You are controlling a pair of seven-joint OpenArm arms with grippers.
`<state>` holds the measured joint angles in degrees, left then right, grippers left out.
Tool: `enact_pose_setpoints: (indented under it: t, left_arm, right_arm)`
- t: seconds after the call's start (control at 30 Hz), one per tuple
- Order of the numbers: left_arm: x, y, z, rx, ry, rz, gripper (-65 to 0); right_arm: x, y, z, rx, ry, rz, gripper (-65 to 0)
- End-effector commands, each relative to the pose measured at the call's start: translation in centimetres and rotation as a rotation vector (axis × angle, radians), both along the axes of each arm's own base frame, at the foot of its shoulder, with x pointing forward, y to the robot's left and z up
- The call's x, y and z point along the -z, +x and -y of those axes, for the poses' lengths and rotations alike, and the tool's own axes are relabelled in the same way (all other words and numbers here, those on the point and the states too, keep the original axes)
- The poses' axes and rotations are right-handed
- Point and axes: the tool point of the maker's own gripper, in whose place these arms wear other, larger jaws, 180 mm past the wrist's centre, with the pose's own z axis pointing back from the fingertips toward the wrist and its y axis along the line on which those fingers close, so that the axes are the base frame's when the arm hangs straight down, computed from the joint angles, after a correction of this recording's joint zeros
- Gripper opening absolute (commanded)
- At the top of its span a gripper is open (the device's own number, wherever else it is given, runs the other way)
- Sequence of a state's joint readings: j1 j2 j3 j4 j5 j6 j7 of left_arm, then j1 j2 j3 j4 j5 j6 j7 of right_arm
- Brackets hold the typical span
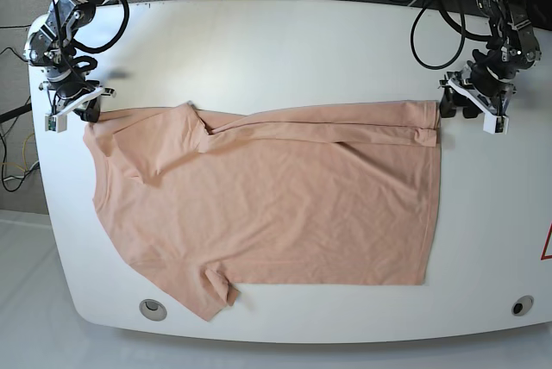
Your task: Fold the T-shirt properly
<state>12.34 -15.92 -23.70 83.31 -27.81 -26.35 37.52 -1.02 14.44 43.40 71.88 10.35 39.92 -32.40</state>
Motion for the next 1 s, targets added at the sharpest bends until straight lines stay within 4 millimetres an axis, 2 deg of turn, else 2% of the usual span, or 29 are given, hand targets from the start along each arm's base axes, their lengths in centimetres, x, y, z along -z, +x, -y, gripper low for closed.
enact_pose_setpoints:
  t: [0.0,0.13,0.27,0.4,0.87,0.97]
  left_arm:
    - [-0.9,1.0,-0.3,-0.012,0.015,0.022,-23.1]
    - [-0.2,0.9,0.4,-0.005,0.029,-0.007,-23.7]
    - [0.5,1.2,2.0,0.046,0.050,-0.033,-30.0]
    - [0.6,1.3,2.7,0.064,0.050,-0.034,-33.3]
    - [-1.0,1.5,3.2,0.061,0.030,0.033,-38.0]
    - [-0.7,1.4,2.8,0.058,0.037,0.026,-35.7]
  right_arm:
    - [-1.1,0.7,0.7,-0.003,-0.026,0.030,-65.0]
    - [-1.0,0.6,0.8,-0.003,-0.027,0.026,-65.0]
    - [-1.1,0.6,0.7,-0.004,-0.027,0.029,-65.0]
    - [-1.1,0.5,0.7,-0.003,-0.027,0.026,-65.0]
    - [-0.9,0.5,0.5,-0.007,-0.027,0.020,-65.0]
    - [-0.7,0.2,0.6,-0.004,-0.025,0.008,-65.0]
